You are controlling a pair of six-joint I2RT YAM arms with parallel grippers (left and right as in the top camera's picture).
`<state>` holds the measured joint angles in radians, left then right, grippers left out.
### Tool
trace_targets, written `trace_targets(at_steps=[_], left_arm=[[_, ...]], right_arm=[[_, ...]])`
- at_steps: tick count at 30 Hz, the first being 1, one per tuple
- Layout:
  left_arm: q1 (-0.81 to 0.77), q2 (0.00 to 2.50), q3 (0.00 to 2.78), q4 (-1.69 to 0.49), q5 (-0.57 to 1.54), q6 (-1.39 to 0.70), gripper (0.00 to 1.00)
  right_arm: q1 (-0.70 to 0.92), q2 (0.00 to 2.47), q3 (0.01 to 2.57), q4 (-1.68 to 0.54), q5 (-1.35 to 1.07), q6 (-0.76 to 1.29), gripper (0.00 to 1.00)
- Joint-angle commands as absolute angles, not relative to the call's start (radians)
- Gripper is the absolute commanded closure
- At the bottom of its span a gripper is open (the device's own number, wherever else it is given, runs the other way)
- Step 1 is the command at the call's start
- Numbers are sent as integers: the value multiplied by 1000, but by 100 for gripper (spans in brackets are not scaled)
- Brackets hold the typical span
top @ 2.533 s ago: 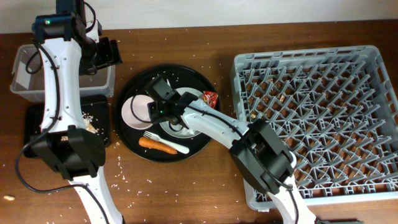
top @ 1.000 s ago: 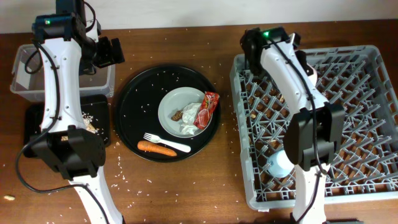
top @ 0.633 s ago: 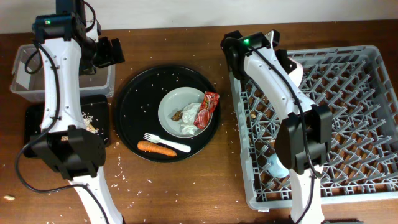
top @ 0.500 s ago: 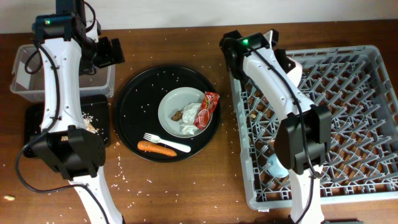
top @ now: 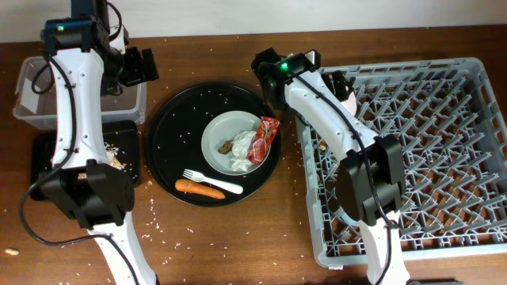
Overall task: Sort waste into correct bins and load items into the dishwasher rack
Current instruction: 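Carry the pink bowl into the rack and set it down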
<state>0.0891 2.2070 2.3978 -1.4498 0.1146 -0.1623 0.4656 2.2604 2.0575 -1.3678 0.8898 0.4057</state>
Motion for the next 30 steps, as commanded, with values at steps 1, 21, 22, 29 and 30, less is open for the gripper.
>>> trace_targets(at_steps=[1, 21, 22, 29, 30], left_arm=[[90, 2201, 2407, -1448, 104, -167, 1], [90, 2201, 2407, -1448, 104, -167, 1], [90, 2201, 2407, -1448, 104, -167, 1], [90, 2201, 2407, -1448, 104, -167, 1], [90, 2201, 2407, -1448, 104, -167, 1]], right_arm=[[464, 2241, 2091, -1400, 826, 427, 1], [517, 2160, 2224, -1343, 122, 344, 2], [524, 2162, 2224, -1343, 117, 344, 2], [537, 2168, 2223, -1319, 27, 344, 4], [544, 2168, 2223, -1310, 26, 344, 4]])
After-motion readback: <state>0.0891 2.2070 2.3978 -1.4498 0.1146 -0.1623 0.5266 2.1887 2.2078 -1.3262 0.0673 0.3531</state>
